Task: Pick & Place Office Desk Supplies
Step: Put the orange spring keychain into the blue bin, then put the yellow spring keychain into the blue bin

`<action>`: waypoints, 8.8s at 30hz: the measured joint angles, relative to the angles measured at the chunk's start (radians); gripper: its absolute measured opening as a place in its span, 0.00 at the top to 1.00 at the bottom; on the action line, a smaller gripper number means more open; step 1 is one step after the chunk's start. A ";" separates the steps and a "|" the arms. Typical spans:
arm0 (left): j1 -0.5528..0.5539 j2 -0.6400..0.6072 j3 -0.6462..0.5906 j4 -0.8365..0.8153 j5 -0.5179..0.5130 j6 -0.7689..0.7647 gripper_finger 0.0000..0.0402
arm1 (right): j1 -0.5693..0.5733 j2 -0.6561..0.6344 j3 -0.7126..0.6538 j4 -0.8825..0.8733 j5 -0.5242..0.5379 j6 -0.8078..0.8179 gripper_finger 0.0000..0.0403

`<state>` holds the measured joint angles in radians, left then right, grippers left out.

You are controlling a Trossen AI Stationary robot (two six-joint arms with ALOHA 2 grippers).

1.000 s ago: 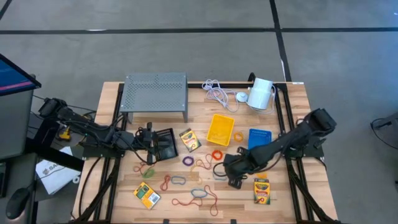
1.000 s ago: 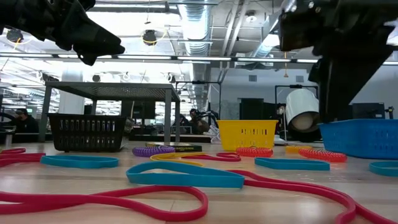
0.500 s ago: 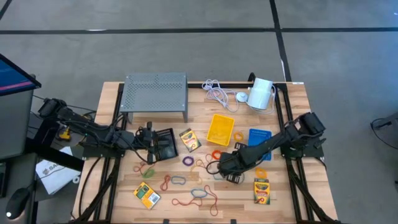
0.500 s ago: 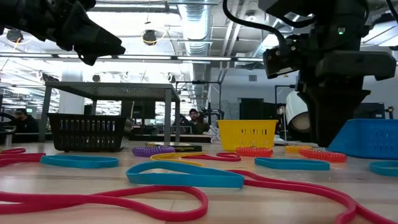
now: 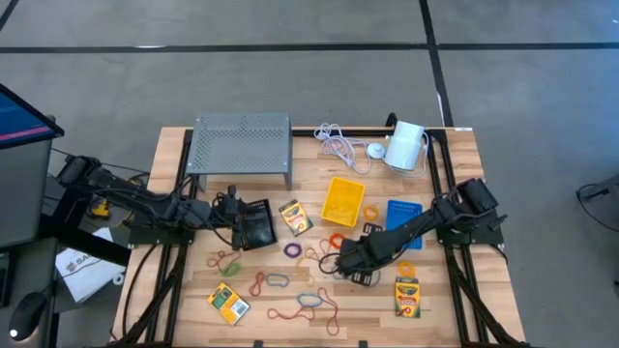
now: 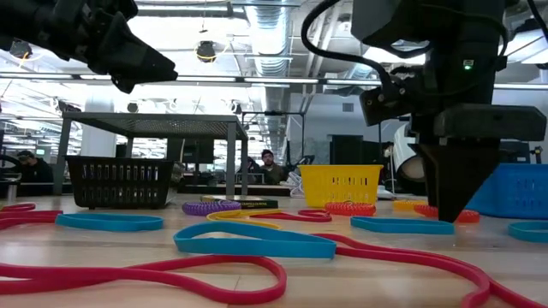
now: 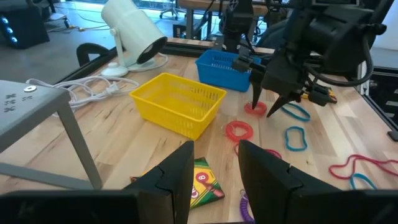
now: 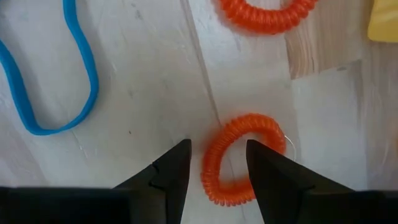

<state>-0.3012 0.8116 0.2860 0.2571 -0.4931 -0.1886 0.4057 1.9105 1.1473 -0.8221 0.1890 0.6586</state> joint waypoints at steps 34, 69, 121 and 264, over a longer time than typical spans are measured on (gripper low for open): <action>0.000 0.000 0.000 -0.017 0.000 0.000 0.69 | -0.006 -0.208 -0.009 -0.041 0.002 -0.031 1.00; 0.003 0.000 0.000 -0.018 -0.002 0.000 0.69 | -0.040 -1.015 -0.469 -0.211 0.078 0.313 1.00; 0.039 0.000 0.000 -0.018 -0.004 -0.011 0.69 | -0.225 -0.687 -0.515 -0.190 0.025 0.171 0.85; 0.039 0.000 -0.001 -0.059 -0.004 -0.011 0.69 | -0.491 -0.488 -0.335 0.130 -0.169 -0.362 1.00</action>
<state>-0.2621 0.8116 0.2852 0.1980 -0.4967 -0.1995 -0.0856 1.4221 0.8120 -0.6918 0.0200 0.2966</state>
